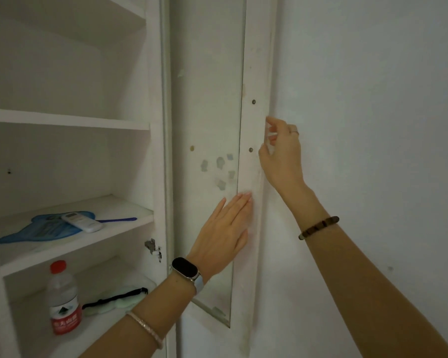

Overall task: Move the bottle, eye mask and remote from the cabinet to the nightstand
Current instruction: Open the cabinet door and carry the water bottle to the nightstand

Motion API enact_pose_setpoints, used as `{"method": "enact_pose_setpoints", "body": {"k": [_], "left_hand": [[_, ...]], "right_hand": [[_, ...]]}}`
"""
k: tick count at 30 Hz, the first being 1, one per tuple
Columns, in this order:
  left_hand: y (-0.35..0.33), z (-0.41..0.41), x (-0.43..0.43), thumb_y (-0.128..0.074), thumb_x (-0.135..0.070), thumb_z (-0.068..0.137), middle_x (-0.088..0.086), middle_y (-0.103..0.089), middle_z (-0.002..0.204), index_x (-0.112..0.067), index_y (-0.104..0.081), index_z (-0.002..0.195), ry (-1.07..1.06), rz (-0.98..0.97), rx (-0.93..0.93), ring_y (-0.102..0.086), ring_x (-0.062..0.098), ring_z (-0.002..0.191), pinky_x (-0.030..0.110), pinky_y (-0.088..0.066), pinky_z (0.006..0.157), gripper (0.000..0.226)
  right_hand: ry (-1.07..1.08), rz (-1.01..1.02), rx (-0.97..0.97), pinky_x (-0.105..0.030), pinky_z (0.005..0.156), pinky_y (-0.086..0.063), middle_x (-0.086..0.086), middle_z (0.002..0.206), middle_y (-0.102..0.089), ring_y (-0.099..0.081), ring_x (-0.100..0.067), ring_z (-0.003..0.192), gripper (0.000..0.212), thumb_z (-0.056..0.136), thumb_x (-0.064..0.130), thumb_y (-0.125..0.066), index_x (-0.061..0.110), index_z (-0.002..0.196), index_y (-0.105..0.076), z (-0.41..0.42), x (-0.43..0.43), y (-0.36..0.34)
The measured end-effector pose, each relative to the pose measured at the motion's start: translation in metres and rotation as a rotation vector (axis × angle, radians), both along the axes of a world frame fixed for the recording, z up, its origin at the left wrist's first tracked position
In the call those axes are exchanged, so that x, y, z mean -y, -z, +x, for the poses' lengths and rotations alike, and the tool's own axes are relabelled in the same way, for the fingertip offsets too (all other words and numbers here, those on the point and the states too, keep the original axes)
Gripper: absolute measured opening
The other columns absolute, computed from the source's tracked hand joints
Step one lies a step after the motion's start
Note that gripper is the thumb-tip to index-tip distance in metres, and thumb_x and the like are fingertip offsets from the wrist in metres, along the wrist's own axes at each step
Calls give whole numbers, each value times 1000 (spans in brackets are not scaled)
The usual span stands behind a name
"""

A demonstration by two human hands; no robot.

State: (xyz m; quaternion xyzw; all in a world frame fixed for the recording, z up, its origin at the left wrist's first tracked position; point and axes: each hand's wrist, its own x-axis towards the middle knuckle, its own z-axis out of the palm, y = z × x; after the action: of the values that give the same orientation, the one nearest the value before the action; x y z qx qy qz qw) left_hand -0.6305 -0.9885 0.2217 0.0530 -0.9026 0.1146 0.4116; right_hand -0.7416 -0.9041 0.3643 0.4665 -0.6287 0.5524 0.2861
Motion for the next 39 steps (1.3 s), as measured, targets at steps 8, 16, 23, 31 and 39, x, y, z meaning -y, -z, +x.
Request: {"method": "enact_pose_setpoints", "body": {"k": [8,16,23,31,39], "left_hand": [[46,84,44,-47,-20,92,5,-62,99,-11,-58,113,-123,141,-76,-59,20,89,32,-49,84,25],[103,196,97,-43,-22,90,4,-61,83,-12,-61,91,-363,290,-34,-55,22,71,33,-47,62,21],[156,269,120,-59,-12,88,3,-57,77,-12,-59,84,-536,396,11,-50,20,64,32,-44,58,5],[210,295,131,-54,-13,89,8,-60,79,-9,-60,90,-608,512,29,-54,23,69,30,-43,62,7],[245,275,153,-54,-13,90,9,-61,100,-8,-58,109,-714,633,-28,-57,24,88,36,-51,77,19]], "right_hand": [[-96,22,-136,-19,82,-43,7,102,-56,-51,-8,95,25,89,10,-53,20,112,-53,62,29,79],[-224,246,-121,-26,71,-49,7,88,-63,-58,-9,80,13,93,23,-52,21,106,-56,122,95,158],[-294,411,-90,-13,59,-37,7,86,-62,-54,-7,73,9,94,26,-53,20,98,-58,166,143,229],[-431,596,6,-27,65,-51,2,91,-63,-58,-13,79,10,94,26,-53,20,100,-57,189,183,300],[-639,731,169,-30,76,-54,5,96,-60,-58,-7,81,19,93,25,-57,17,110,-55,190,234,336]]}}
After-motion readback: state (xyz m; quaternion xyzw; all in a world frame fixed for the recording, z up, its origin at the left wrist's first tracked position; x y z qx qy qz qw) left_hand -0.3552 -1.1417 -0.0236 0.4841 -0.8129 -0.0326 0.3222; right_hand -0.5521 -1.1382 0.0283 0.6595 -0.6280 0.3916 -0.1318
